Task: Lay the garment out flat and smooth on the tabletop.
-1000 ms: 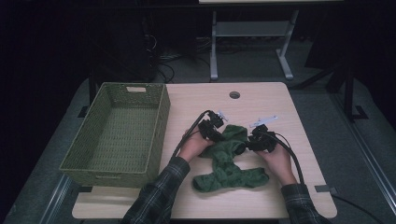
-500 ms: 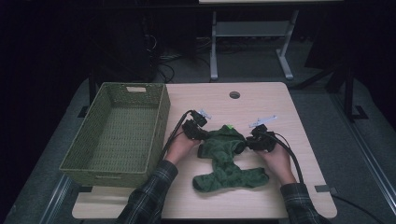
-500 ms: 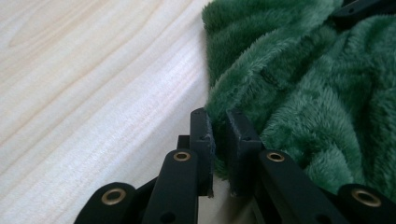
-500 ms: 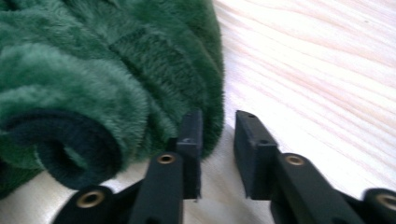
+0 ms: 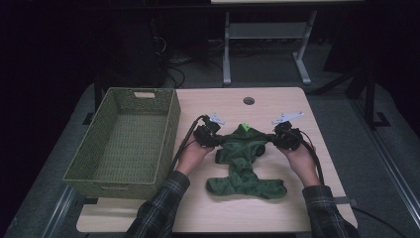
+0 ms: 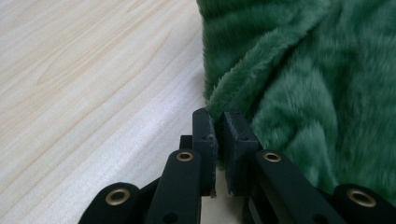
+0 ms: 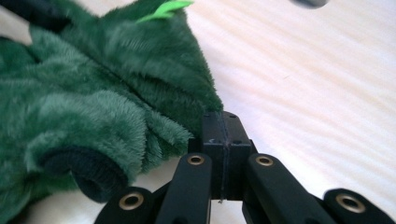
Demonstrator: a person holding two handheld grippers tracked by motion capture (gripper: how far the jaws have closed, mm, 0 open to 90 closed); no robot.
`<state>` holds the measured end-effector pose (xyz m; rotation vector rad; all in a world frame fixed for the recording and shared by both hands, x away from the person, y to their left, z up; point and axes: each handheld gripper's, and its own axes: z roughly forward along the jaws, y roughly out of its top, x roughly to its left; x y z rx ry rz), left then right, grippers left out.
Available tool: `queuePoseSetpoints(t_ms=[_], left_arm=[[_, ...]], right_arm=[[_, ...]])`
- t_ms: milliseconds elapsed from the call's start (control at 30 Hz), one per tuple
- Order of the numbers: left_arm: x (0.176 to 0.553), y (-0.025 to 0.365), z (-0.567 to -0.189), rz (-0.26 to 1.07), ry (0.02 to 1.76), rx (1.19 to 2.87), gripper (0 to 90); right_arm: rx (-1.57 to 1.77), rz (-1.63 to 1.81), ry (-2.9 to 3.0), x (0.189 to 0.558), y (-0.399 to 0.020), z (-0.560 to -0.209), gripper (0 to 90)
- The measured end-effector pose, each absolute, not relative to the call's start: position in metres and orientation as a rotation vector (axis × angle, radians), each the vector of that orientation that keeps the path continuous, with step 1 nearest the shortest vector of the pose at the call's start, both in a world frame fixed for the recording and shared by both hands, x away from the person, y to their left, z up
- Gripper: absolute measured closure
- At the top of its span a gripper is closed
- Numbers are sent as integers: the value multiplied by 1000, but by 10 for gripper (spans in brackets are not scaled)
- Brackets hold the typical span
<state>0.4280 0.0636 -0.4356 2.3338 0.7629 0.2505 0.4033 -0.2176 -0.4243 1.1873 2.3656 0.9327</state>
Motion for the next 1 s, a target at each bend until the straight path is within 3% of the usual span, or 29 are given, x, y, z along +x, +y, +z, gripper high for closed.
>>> queuePoseSetpoints(t_ms=[300, 533, 1000], left_arm=[[438, 63, -450, 250, 828, 2351, 852], [438, 65, -448, 219, 877, 2337, 559], [402, 84, -411, 188, 821, 2255, 349]], right_arm=[[1290, 878, 2404, 419, -230, -454, 900], [1277, 905, 2407, 416, -226, -450, 897], [1236, 1019, 2431, 396, -220, -428, 718]])
